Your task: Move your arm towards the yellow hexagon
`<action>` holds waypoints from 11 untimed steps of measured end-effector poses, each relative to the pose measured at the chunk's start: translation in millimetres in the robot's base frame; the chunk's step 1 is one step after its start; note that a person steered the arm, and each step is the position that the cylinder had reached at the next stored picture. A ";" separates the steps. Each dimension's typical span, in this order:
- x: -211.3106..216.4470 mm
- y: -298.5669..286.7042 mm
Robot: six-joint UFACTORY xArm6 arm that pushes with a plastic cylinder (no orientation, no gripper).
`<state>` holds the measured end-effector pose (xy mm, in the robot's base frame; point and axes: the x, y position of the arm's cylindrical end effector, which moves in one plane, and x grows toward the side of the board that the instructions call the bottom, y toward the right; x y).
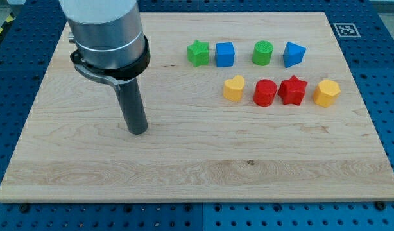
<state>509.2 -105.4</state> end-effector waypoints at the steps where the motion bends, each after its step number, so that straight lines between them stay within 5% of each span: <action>1: 0.0 0.4; 4: -53.7 60.6; 7: -34.7 109.2; 11: 15.0 333.2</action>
<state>524.1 227.8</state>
